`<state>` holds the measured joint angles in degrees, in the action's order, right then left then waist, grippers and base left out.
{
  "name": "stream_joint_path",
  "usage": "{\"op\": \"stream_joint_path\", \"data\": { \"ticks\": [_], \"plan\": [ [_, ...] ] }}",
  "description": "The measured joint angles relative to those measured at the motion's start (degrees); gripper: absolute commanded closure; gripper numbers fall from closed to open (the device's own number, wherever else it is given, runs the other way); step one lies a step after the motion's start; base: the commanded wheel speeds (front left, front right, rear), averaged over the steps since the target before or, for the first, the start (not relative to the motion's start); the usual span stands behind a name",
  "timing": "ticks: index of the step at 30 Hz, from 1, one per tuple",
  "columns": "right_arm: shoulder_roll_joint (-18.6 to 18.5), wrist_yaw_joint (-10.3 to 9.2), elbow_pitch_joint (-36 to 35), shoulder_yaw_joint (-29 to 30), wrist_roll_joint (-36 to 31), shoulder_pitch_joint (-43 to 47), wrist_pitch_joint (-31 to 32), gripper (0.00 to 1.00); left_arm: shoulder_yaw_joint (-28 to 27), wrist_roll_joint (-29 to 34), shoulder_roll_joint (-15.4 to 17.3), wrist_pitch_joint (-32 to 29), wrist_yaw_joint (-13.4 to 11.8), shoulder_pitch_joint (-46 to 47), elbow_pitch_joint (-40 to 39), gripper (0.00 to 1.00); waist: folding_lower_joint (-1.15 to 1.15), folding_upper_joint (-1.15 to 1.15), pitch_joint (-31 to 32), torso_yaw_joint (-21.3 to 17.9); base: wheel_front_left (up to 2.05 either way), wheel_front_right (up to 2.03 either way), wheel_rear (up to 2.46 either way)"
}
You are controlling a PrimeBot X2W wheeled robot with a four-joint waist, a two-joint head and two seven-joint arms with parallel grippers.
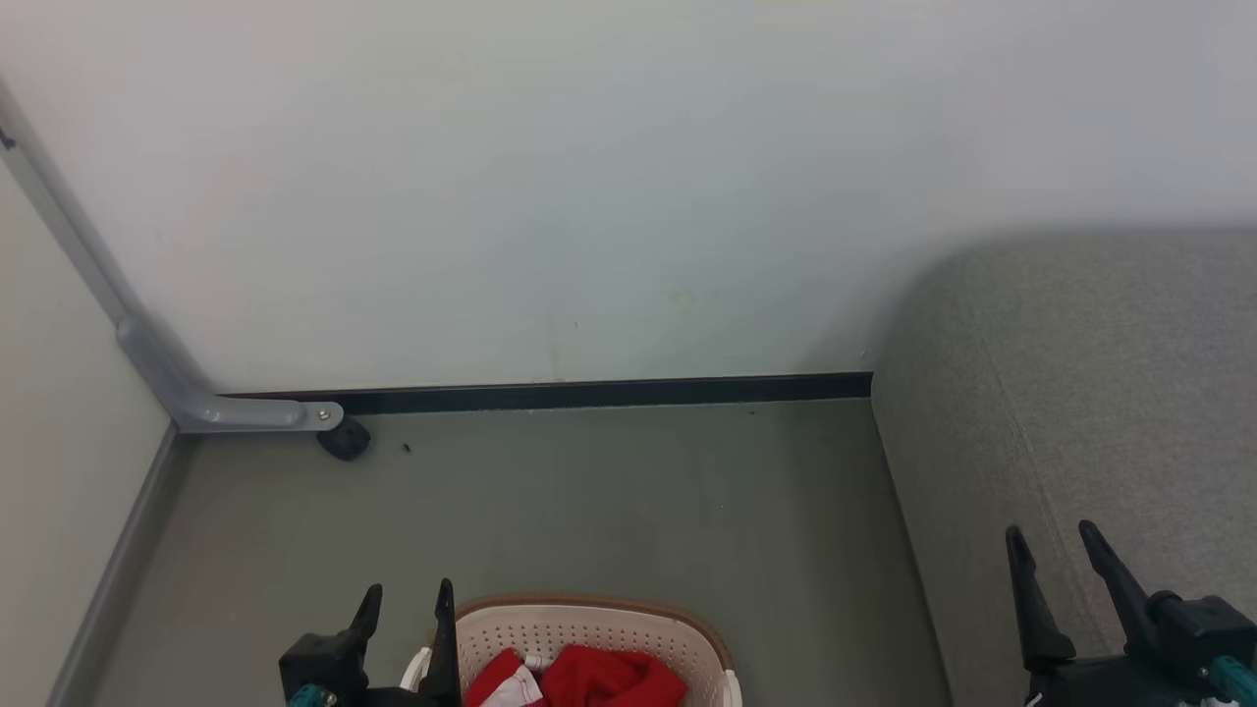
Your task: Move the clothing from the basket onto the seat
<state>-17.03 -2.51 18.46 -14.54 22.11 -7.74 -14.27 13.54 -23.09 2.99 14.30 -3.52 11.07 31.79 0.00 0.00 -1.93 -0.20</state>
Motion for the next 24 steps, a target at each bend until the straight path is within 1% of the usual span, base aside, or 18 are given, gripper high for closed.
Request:
{"op": "stream_joint_path", "data": {
  "ticks": [4,5,12,13,14,15,16,17,19,24],
  "plan": [
    [-0.6,0.0,-1.6,0.7,0.0,-1.1,0.0,0.0,2.0,0.0,-0.4,0.0,0.2,2.6,1.9,0.0,0.0,0.0,-2.5,-0.4,0.0,0.0,0.0],
    [-0.7,0.0,-2.0,0.8,-0.1,-1.5,0.0,0.0,2.1,0.0,-0.5,0.0,0.5,3.0,2.2,0.0,0.0,0.0,-3.1,-0.5,0.0,0.0,0.0],
    [-1.5,0.0,-4.3,1.7,-0.4,-4.8,0.0,0.0,5.9,-0.6,-0.6,0.0,0.5,6.3,5.1,0.0,0.0,0.0,-7.1,-1.3,0.0,0.0,0.0],
    [-1.6,0.0,-5.1,2.1,-0.4,-5.9,0.0,0.0,8.3,-2.2,-0.6,0.0,0.4,7.9,5.6,0.0,0.0,0.01,-8.6,-1.6,0.0,0.0,0.0],
    [-1.6,0.0,-5.4,2.2,-0.4,-6.5,0.0,0.0,9.5,-2.6,-0.6,0.0,0.3,8.6,6.0,0.0,0.0,0.01,-9.4,-1.8,0.0,0.0,0.0],
    [-1.6,0.0,-5.4,2.2,-0.4,-6.5,0.0,0.0,9.5,-2.6,-0.6,0.0,0.3,8.6,6.0,0.0,0.0,0.01,-9.4,-1.8,0.0,0.0,0.0],
    [-1.6,-0.01,-5.9,2.8,-0.4,-7.5,0.0,0.0,11.5,-3.3,-0.7,0.0,-0.3,9.9,6.9,0.0,0.01,0.01,-11.0,-2.2,0.0,0.0,0.0],
    [-1.6,-0.01,-5.9,2.8,-0.4,-7.5,0.0,0.0,11.5,-3.3,-0.7,0.0,-0.3,9.9,6.9,0.0,0.01,0.01,-11.0,-2.2,0.0,0.0,0.0],
    [-1.7,-0.02,-6.8,3.1,-0.4,-8.5,0.0,0.0,13.4,-4.5,-0.8,0.0,-0.8,11.2,8.1,0.0,0.01,0.01,-12.6,-2.7,0.0,0.0,0.0],
    [-1.7,-0.08,-9.1,3.4,-0.4,-10.8,0.0,0.0,17.7,-5.1,-0.8,-1.3,-1.6,14.0,11.3,0.0,0.01,0.01,-16.7,-4.0,0.0,0.0,0.0]
  ]
}}
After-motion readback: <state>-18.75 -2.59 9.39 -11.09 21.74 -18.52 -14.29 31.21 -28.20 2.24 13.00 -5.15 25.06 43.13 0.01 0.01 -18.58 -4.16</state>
